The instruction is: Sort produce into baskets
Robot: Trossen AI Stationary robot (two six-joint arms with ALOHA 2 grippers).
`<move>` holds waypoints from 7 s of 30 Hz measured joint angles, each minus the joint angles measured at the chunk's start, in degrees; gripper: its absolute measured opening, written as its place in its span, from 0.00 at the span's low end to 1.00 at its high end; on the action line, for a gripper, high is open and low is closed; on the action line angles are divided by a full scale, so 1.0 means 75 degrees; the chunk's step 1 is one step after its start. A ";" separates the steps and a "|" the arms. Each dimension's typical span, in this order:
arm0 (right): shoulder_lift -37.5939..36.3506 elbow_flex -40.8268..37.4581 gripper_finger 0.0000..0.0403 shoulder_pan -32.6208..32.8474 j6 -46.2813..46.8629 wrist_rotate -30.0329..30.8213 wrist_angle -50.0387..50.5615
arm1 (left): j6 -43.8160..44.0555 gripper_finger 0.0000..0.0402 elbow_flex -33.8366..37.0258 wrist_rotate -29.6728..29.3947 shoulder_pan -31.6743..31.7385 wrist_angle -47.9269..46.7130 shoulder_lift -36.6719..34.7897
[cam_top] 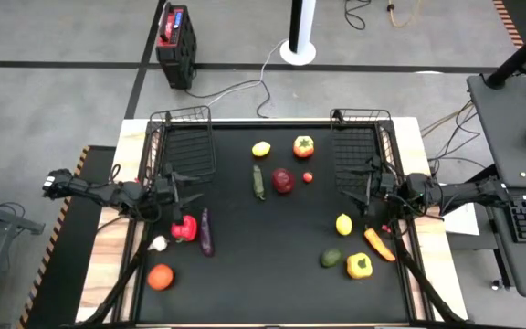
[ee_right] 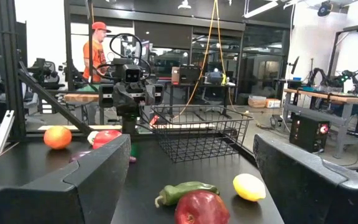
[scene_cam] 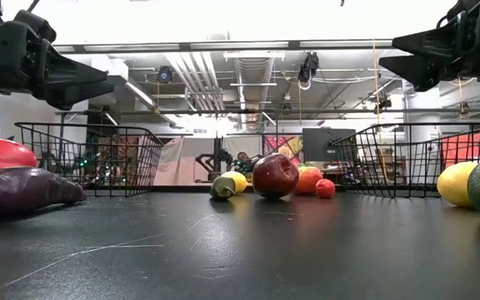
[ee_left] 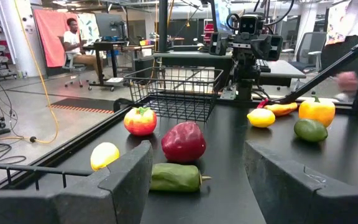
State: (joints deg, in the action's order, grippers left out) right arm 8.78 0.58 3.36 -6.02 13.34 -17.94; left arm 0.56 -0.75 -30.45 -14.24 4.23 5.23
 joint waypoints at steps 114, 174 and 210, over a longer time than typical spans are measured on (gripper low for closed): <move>0.3618 0.4362 0.82 0.0134 0.4165 0.0515 0.3424 | 0.2314 0.58 -0.3271 0.1401 -0.0437 0.1554 0.4506; 1.2762 1.0628 0.81 -0.2407 -0.2081 -0.2064 0.7836 | 0.0991 0.58 -0.5182 -0.1051 -0.0449 -0.1020 0.6623; 1.2581 1.0846 0.36 -0.2567 -0.2166 -0.1979 0.7682 | 0.1085 0.58 -0.5182 -0.0998 -0.0449 -0.1096 0.7162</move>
State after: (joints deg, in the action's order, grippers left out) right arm 103.14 81.92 -15.90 -22.26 -1.50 39.67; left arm 8.70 -39.62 -37.93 -17.61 -3.99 58.95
